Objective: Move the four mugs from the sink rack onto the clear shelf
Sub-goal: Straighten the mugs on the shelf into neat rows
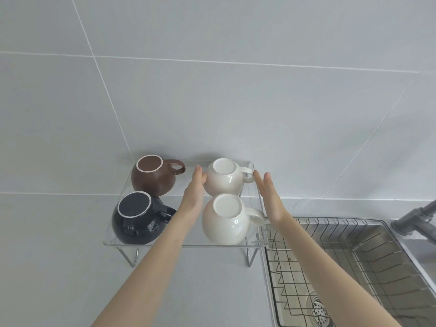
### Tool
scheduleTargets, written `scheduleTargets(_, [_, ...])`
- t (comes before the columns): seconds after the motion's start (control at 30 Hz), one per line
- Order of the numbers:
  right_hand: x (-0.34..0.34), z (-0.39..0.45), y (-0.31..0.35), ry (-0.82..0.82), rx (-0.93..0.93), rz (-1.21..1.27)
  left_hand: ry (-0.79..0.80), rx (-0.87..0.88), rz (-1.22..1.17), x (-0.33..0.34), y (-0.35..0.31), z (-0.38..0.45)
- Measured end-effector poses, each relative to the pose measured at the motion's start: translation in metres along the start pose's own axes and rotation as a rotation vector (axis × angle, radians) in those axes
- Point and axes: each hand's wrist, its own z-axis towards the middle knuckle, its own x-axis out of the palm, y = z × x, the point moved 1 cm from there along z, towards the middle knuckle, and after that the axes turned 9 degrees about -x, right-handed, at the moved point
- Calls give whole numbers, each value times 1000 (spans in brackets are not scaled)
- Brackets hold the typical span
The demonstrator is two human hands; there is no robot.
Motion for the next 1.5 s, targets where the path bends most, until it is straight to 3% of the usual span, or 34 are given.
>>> scheduleTargets(0.23, [2, -2, 10, -60, -17, -42, 3, 2, 22, -5, -7, -8])
scheduleTargets(0.3, [7, -2, 23, -102, -103, -98, -40, 43, 10, -16, -18, -12])
scheduleTargets(0.4, [29, 2, 49, -13, -185, -45, -155, 90, 35, -48, -37, -16])
scheduleTargets(0.5, [65, 19, 64, 102, -110, 67, -294, 87, -38, -81, -47, -22])
scheduleTargets(0.63, [114, 44, 66, 189, 74, 131, -316, 14, -77, -106, -44, -20])
scheduleTargets(0.87, [144, 47, 70, 186, 156, 6, -211, -102, -23, -136, -35, -9])
scheduleTargets(1.1, [148, 39, 74, 188, 169, -29, -117, -90, -9, -142, -27, -9])
scheduleTargets(1.5, [150, 25, 67, 184, 120, 21, -115, -52, 26, -142, -32, -5])
